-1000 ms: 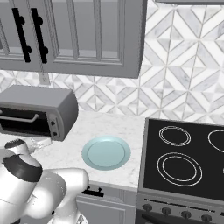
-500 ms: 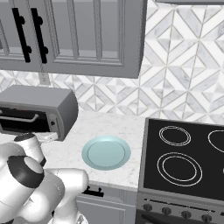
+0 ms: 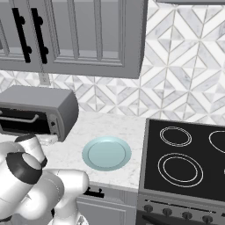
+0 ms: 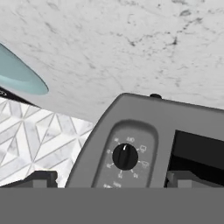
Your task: Pick up the kebab skewer and baguette bread, and place them inside the toaster oven. Close the toaster oven door and start by setting the timer.
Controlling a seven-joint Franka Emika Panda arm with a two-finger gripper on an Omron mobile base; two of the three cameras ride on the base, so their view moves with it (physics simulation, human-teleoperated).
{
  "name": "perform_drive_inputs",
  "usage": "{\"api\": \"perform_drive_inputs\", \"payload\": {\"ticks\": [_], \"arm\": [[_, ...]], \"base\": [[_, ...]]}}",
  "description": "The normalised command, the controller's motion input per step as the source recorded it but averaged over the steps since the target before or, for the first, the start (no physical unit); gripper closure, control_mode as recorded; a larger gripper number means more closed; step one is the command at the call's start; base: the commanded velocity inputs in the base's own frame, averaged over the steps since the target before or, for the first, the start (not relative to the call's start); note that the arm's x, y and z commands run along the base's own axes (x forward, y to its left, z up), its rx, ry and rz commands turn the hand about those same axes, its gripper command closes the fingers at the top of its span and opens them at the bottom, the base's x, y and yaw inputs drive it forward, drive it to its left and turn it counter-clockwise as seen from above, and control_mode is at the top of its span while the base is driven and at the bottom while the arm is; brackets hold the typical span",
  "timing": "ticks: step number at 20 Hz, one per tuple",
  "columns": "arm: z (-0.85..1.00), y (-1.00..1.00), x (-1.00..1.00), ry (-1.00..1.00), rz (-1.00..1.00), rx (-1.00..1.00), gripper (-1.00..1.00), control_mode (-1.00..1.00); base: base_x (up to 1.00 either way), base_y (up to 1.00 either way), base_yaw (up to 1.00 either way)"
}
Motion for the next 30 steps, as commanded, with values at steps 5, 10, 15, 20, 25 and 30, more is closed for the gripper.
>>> {"api": "perform_drive_inputs", "payload": {"ticks": [5,10,15,20,25,30], "arm": [[-0.16,-0.17,0.00,0.00,0.00,0.08,-1.00,-1.00],[-0.09,-0.14,0.00,-0.03,0.00,0.08,-1.00,-1.00],[-0.11,-0.11,0.00,-0.03,0.00,0.06,-1.00,-1.00],[-0.11,-0.08,0.00,-0.03,0.00,0.01,-1.00,-1.00],[-0.08,-0.12,0.00,-0.01,0.00,0.00,-1.00,-1.00],[-0.10,-0.22,0.00,0.00,0.00,0.00,-1.00,-1.00]], "base": [[0.00,0.00,0.00],[0.00,0.00,0.00],[0.00,0.00,0.00],[0.00,0.00,0.00],[0.00,0.00,0.00],[0.00,0.00,0.00]]}}
